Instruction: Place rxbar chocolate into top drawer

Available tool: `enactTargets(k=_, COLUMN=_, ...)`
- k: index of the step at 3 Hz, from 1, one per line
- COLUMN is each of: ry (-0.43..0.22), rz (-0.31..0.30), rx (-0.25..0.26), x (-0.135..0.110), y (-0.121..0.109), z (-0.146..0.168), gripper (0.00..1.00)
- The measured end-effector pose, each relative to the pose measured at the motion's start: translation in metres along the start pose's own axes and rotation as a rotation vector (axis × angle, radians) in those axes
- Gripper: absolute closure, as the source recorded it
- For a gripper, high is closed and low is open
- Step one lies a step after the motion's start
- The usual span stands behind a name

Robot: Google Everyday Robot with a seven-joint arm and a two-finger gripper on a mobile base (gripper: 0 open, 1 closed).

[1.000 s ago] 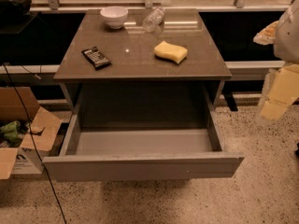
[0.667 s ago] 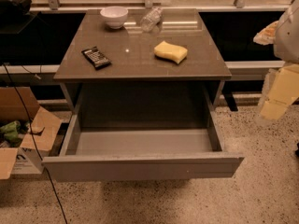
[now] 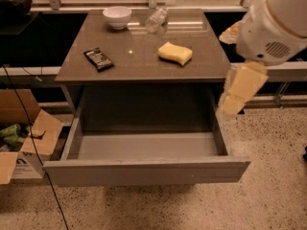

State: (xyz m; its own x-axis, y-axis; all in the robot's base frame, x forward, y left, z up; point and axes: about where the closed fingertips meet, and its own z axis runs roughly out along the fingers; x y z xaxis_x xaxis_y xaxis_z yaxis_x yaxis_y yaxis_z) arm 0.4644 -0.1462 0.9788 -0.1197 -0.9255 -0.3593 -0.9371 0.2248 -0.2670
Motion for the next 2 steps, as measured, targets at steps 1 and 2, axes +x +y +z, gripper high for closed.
enactTargets(k=1, ry=-0.108, rz=-0.021, rx=-0.028, x=-0.039, y=-0.010, z=0.022, gripper=0.00)
enactTargets(k=2, ry=-0.194, rz=-0.055, rx=-0.052, x=-0.076, y=-0.026, z=0.043, gripper=0.00)
